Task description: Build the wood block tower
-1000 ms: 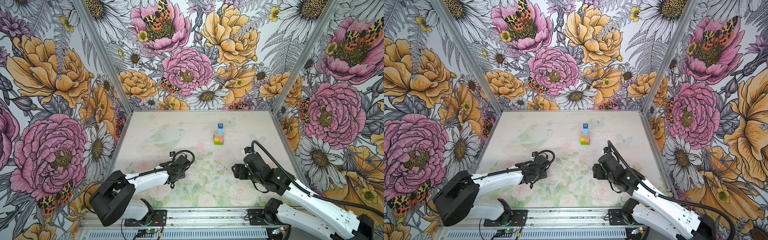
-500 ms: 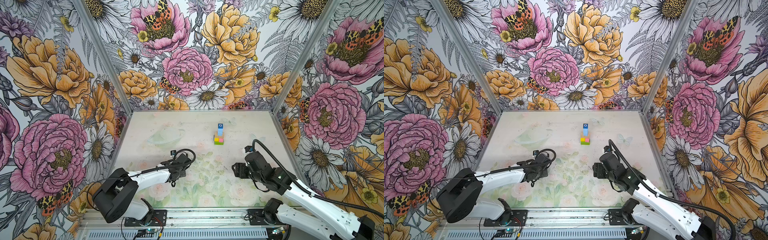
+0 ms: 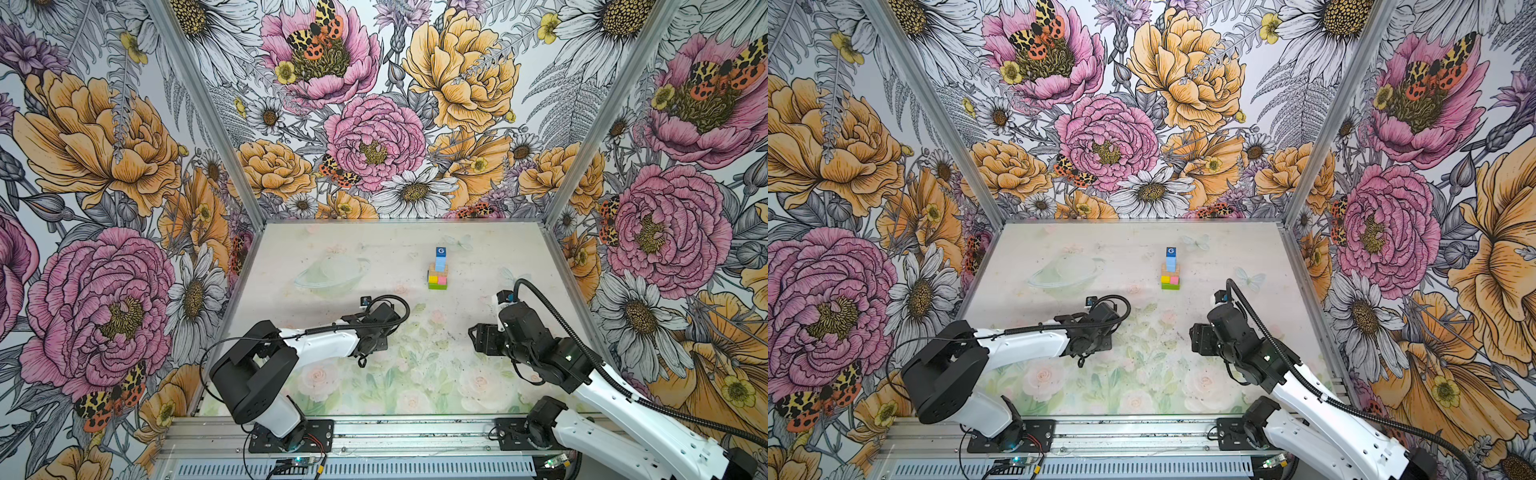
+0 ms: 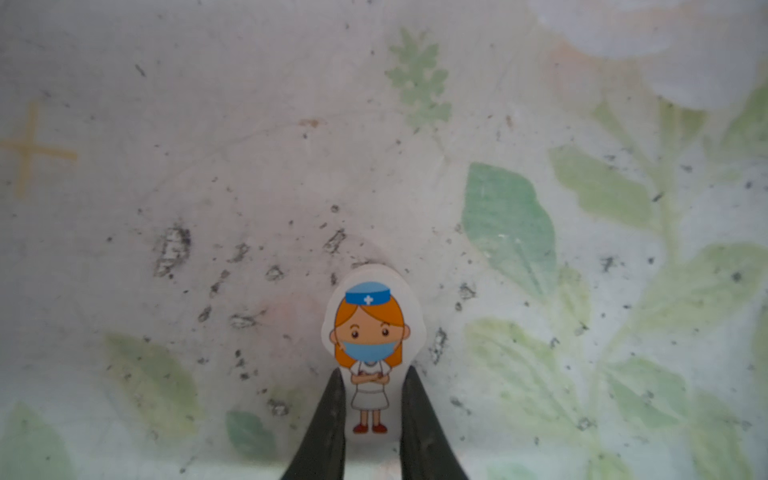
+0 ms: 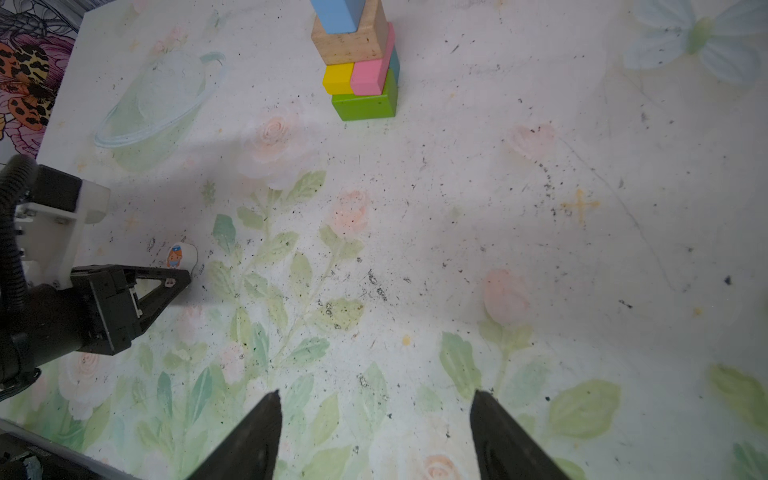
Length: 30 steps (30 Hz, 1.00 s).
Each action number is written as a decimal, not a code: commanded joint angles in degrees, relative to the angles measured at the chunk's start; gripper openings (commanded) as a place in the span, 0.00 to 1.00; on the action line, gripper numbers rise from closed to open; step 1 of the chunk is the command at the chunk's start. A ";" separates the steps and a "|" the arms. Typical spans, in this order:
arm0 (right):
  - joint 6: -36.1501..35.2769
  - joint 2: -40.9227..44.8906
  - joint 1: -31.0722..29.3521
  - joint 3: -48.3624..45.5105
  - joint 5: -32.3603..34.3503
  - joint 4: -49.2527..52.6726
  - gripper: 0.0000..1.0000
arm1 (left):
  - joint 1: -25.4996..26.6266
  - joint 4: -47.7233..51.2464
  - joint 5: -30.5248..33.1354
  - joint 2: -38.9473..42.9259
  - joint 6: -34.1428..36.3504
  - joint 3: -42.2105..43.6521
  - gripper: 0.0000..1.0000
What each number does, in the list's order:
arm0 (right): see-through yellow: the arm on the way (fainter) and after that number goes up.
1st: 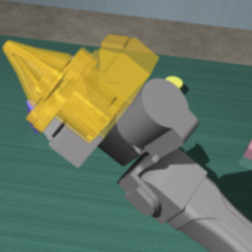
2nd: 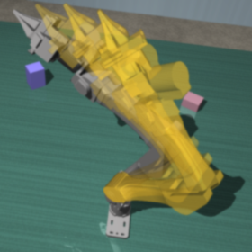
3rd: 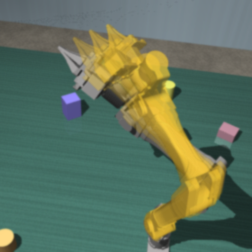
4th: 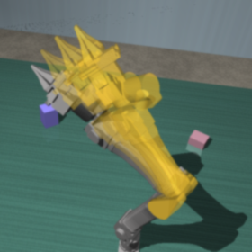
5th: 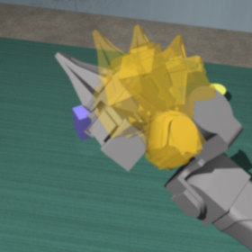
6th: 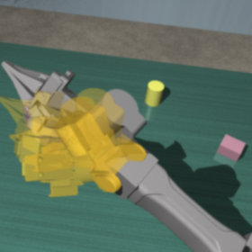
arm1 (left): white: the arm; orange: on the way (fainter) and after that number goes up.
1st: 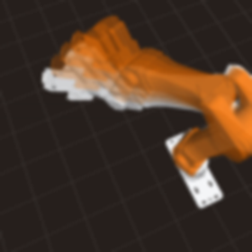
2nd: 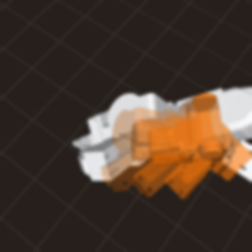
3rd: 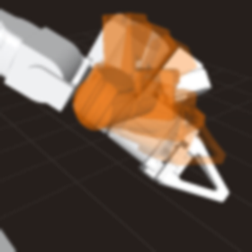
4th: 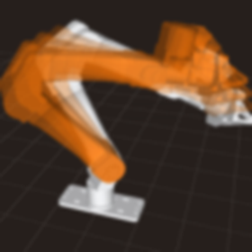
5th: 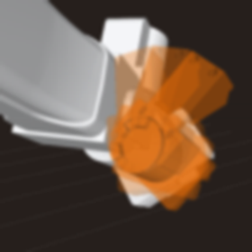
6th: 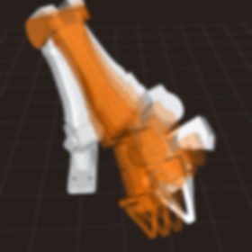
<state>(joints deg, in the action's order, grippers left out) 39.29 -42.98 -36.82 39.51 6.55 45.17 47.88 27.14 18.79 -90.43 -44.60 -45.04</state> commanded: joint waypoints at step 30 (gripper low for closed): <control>-0.39 -6.34 2.05 6.33 2.71 5.85 0.76 | 4.72 5.23 -0.04 4.92 1.86 -7.11 0.54</control>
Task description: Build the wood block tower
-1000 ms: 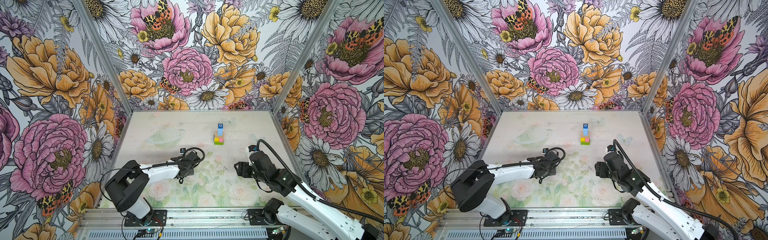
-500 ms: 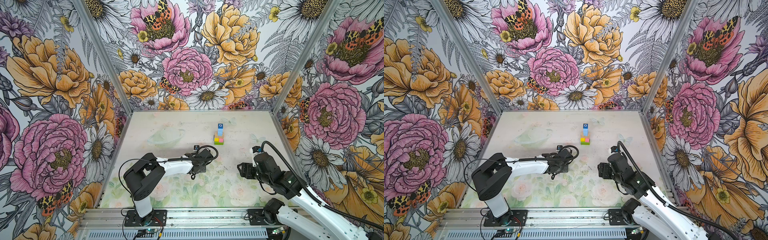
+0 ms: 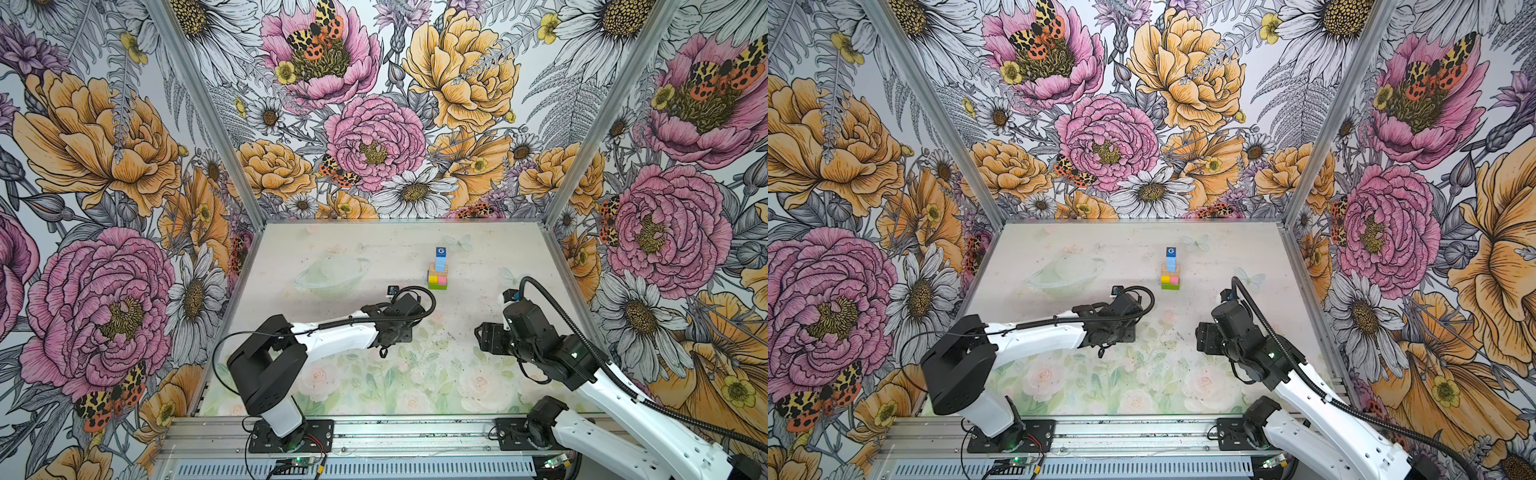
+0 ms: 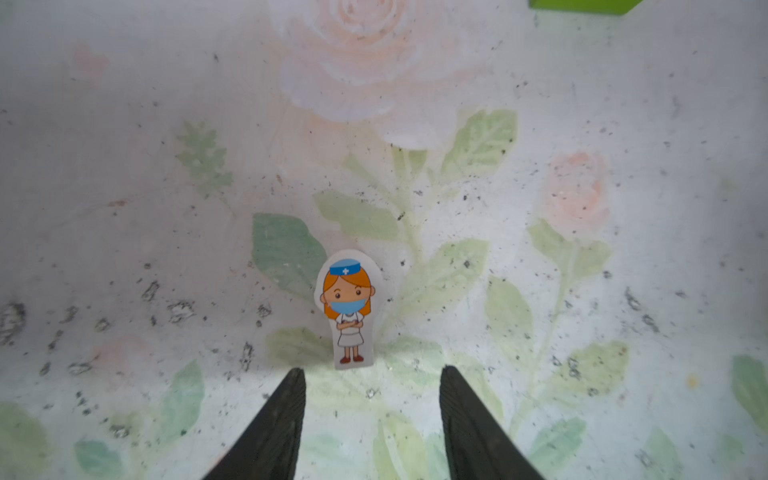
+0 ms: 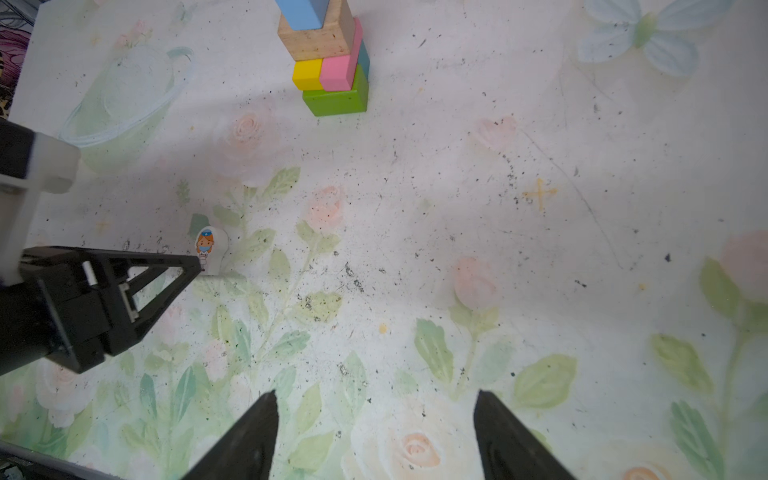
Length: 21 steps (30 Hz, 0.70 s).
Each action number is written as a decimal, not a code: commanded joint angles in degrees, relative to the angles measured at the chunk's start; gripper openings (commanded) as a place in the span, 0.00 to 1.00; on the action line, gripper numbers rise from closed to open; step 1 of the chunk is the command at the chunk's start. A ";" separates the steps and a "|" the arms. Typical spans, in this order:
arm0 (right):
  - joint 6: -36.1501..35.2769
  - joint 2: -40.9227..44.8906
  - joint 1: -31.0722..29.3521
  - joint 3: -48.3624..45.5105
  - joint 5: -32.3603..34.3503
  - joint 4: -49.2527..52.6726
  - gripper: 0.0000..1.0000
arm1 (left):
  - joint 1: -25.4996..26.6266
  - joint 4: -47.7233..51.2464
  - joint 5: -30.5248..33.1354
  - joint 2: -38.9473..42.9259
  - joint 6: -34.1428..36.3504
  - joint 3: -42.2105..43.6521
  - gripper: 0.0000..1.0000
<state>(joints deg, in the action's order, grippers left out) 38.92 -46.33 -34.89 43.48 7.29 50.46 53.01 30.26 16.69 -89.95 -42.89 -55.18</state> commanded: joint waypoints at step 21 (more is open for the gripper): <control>7.31 -38.80 -12.92 22.08 6.23 -5.89 0.76 | -6.68 12.80 1.06 55.90 -5.30 30.81 0.60</control>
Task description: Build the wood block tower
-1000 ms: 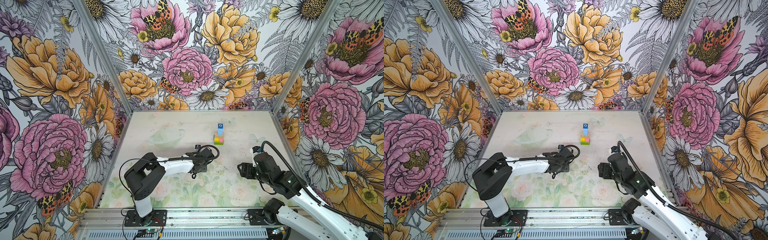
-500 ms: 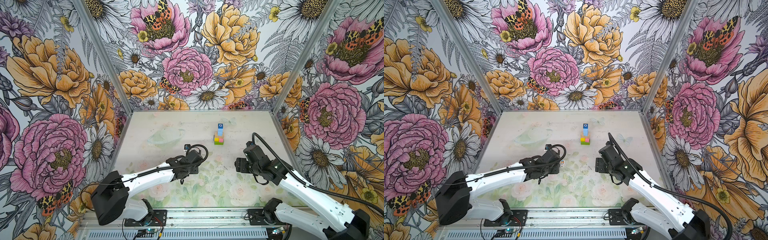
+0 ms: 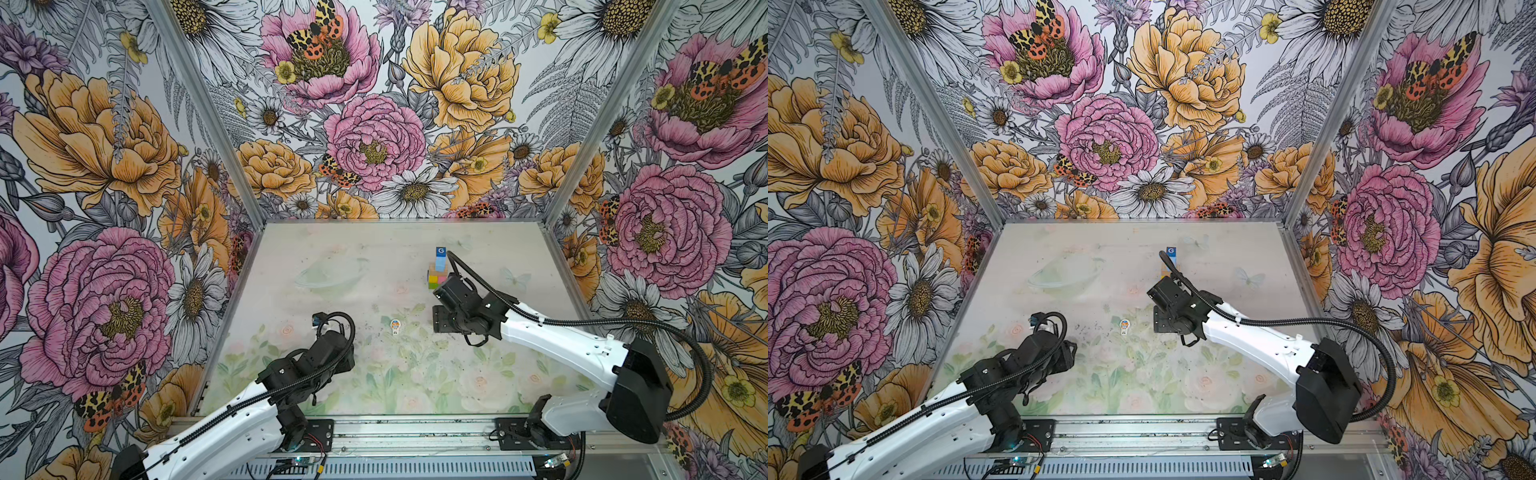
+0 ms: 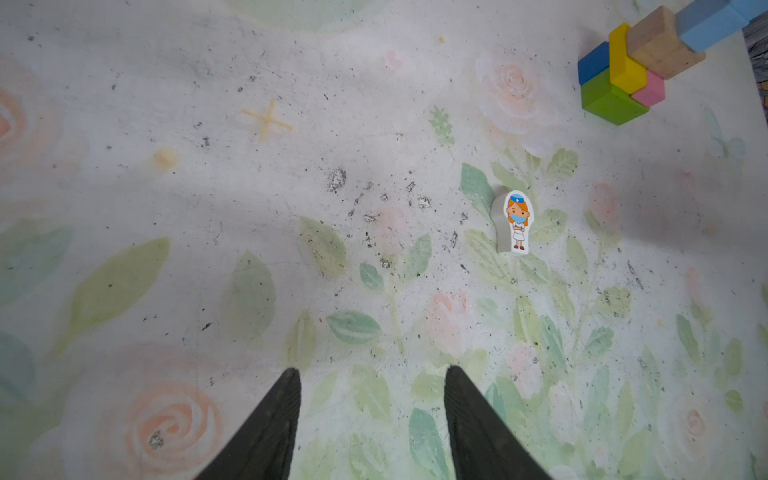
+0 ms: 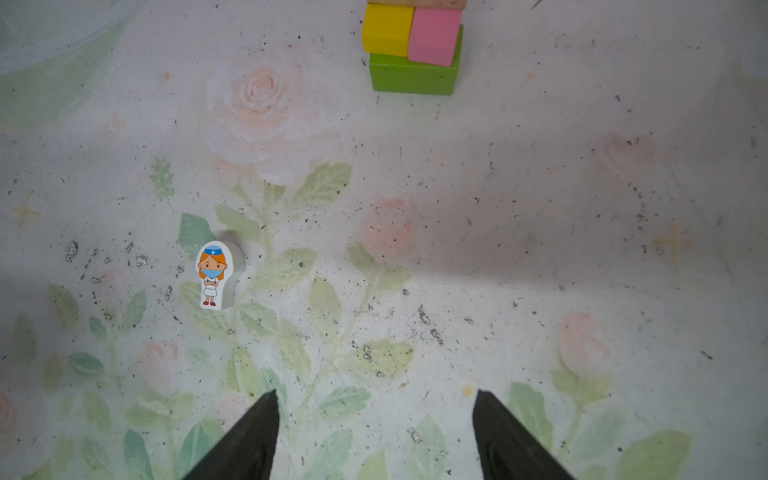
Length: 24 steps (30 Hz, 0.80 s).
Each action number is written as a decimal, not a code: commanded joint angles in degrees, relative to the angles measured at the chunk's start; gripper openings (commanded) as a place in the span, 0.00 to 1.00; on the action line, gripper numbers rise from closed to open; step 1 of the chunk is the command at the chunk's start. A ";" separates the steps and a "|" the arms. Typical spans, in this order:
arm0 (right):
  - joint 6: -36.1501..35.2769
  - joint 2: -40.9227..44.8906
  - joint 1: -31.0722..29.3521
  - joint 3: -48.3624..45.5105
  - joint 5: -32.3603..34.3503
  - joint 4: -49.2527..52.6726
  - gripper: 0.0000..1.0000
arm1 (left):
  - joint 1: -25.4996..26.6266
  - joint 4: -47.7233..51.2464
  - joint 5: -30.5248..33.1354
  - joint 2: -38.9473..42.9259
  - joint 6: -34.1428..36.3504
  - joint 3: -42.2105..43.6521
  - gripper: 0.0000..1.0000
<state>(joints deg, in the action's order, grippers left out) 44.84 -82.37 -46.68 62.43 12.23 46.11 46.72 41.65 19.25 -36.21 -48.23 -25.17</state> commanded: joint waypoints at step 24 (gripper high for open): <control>1.01 -26.91 -3.58 21.11 -3.17 -1.54 0.70 | 1.19 3.14 -5.92 18.58 -0.18 -2.42 0.95</control>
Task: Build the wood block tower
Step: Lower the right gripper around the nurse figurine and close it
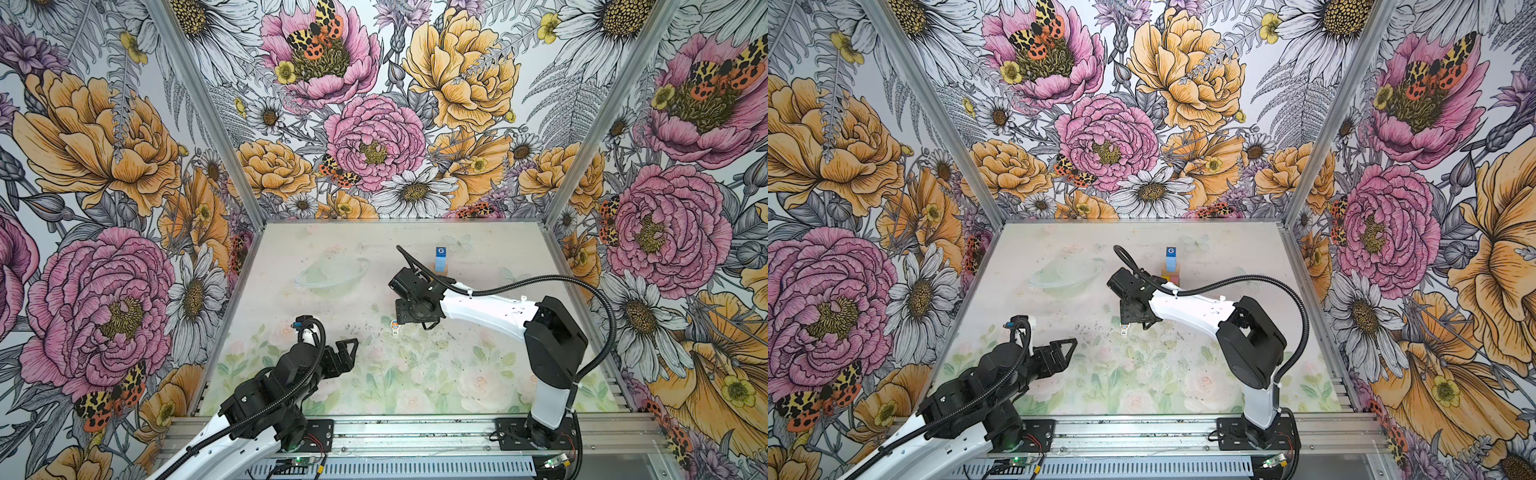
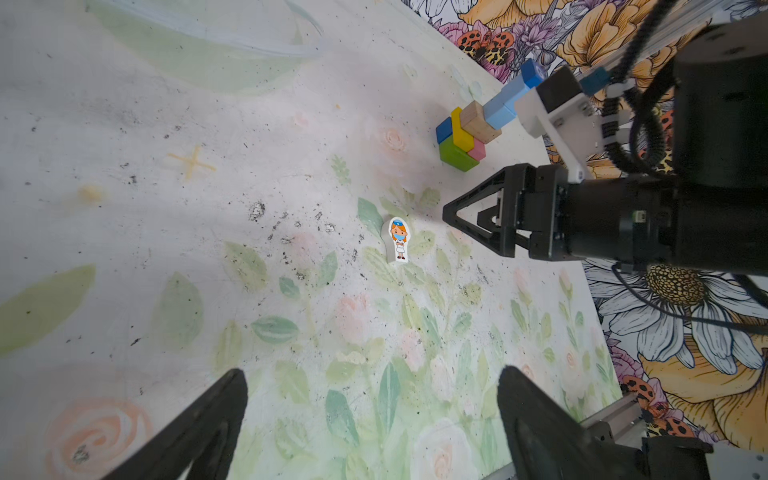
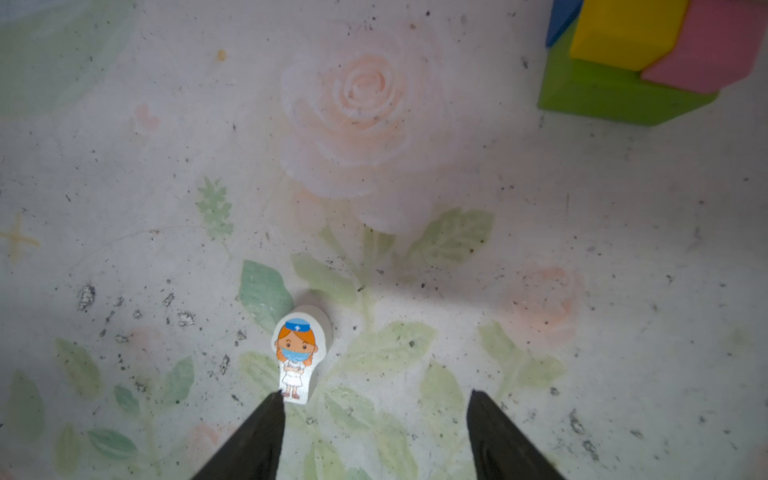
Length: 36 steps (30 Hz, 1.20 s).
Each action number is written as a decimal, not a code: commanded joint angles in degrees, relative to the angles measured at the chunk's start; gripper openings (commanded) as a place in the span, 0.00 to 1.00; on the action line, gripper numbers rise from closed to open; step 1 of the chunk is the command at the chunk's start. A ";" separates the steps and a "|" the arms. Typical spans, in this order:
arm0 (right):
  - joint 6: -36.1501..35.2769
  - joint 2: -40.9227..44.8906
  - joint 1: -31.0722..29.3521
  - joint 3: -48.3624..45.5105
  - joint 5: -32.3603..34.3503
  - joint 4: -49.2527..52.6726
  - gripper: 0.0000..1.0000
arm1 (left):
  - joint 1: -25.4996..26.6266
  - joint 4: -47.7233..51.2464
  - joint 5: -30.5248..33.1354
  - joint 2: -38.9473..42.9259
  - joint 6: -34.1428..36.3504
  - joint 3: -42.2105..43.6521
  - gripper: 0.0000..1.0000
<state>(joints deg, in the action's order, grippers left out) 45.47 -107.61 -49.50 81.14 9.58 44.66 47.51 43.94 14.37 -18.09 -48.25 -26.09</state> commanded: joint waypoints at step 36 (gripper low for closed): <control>3.02 -12.31 -2.78 9.27 -3.48 -0.10 0.51 | 0.38 0.68 -0.48 0.53 1.80 -2.52 0.96</control>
<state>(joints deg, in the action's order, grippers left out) 47.35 -118.50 -51.81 88.79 6.50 44.66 47.51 44.40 14.26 -18.09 -47.57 -27.51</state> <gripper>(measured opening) 0.515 0.958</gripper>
